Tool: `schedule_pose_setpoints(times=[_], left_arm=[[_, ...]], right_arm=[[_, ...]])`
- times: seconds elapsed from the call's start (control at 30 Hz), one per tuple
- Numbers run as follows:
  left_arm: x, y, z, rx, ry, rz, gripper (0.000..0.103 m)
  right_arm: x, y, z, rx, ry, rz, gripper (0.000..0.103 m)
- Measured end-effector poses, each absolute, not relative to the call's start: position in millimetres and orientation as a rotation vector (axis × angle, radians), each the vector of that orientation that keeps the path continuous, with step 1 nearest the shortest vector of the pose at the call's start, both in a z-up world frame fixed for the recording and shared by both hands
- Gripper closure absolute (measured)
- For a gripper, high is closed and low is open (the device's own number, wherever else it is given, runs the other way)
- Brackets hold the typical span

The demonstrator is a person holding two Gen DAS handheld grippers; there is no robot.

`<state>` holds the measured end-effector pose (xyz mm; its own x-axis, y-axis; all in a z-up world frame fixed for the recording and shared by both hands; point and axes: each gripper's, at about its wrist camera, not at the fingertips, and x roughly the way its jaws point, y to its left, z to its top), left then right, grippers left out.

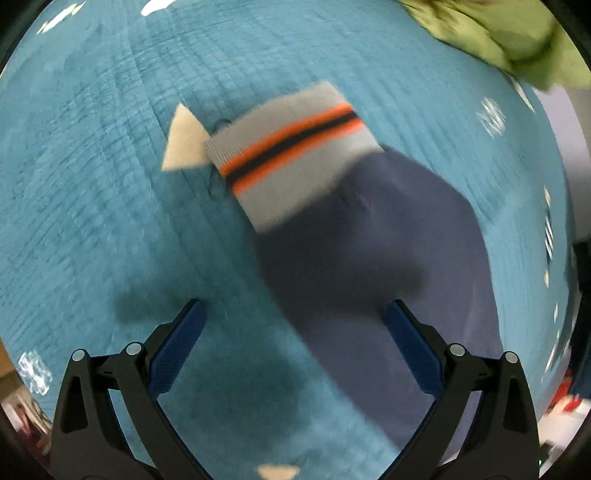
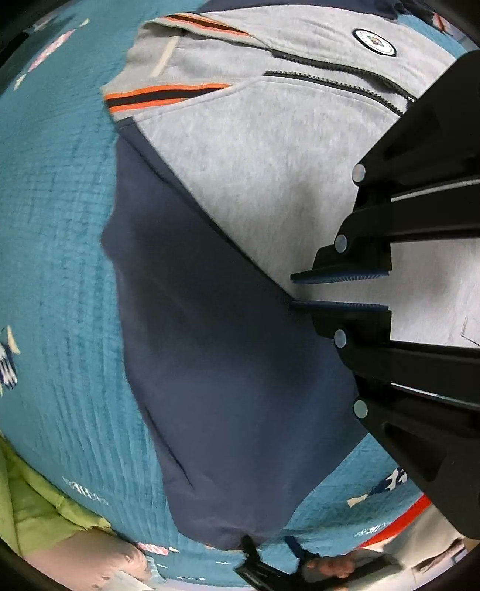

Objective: Fold large clothes
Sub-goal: 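Move the left gripper to the navy sleeve cuff while the right gripper reaches the sleeve seam, then close the left gripper on the striped cuff of the navy sleeve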

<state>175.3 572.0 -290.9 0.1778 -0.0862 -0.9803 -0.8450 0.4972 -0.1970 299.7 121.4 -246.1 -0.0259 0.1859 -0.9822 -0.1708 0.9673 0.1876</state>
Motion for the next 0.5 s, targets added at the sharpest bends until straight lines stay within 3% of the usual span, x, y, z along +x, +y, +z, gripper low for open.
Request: schedule_pose_setpoints(times=[0.23, 0.33, 0.4, 0.47, 0.5], left_arm=[[183, 594, -287, -1.048, 1.209, 0.762, 0.006], [175, 598, -277, -0.966, 1.248, 0.811, 0.031], [179, 594, -266, -0.937, 1.192, 0.743, 0.068], [184, 598, -267, -0.963, 1.201, 0.717, 0.067], [188, 604, -274, -0.983, 1.22, 0.717, 0.062]], right_arm=[[304, 128, -253, 0.013, 1.593, 0.298, 0.094], [308, 132, -263, 0.021, 1.595, 0.284, 0.097], [309, 133, -263, 0.028, 1.593, 0.288, 0.097], [310, 132, -264, 0.041, 1.596, 0.297, 0.097], [308, 125, -264, 0.049, 1.596, 0.301, 0.097]])
